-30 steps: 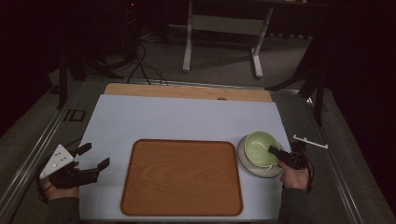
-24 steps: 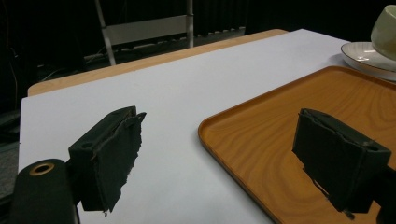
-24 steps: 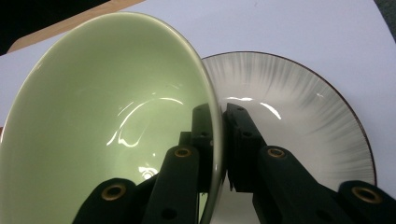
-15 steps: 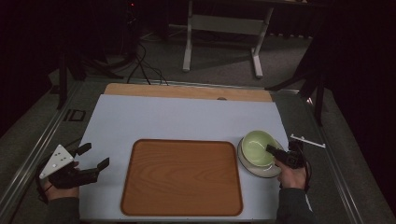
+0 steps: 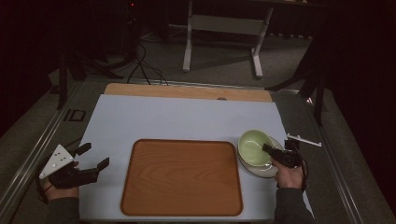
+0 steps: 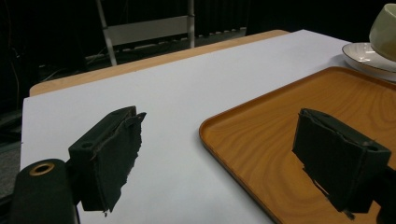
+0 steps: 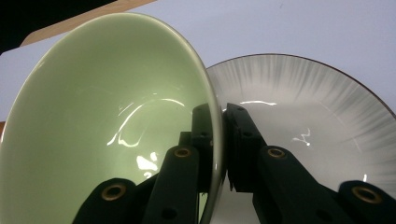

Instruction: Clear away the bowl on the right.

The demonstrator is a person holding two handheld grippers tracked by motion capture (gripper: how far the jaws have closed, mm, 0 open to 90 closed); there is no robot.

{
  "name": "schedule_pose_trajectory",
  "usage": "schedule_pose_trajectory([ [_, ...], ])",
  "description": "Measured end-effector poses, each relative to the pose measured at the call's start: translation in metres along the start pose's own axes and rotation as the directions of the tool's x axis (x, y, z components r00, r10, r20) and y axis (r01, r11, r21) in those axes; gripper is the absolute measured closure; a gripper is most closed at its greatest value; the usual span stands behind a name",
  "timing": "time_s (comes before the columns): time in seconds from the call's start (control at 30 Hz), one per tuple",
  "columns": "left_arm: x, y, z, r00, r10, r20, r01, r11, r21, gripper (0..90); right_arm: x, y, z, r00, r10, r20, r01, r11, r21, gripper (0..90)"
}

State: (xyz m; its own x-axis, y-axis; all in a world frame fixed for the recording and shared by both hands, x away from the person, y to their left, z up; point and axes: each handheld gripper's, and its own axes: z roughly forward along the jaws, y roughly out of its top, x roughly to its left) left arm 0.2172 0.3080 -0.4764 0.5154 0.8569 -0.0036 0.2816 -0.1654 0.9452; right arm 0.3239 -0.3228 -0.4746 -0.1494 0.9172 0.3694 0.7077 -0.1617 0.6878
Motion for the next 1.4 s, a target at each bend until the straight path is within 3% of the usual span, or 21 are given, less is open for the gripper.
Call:
schedule_pose_trajectory([
  [1.4, 0.0, 0.0, -0.001, 1.0, -0.001, -0.01, 0.001, 1.0, -0.006, 15.2, 0.032, -0.003, 0.008, 0.9959, -0.081, -0.04, 0.082, 0.996, 0.024, 82.7],
])
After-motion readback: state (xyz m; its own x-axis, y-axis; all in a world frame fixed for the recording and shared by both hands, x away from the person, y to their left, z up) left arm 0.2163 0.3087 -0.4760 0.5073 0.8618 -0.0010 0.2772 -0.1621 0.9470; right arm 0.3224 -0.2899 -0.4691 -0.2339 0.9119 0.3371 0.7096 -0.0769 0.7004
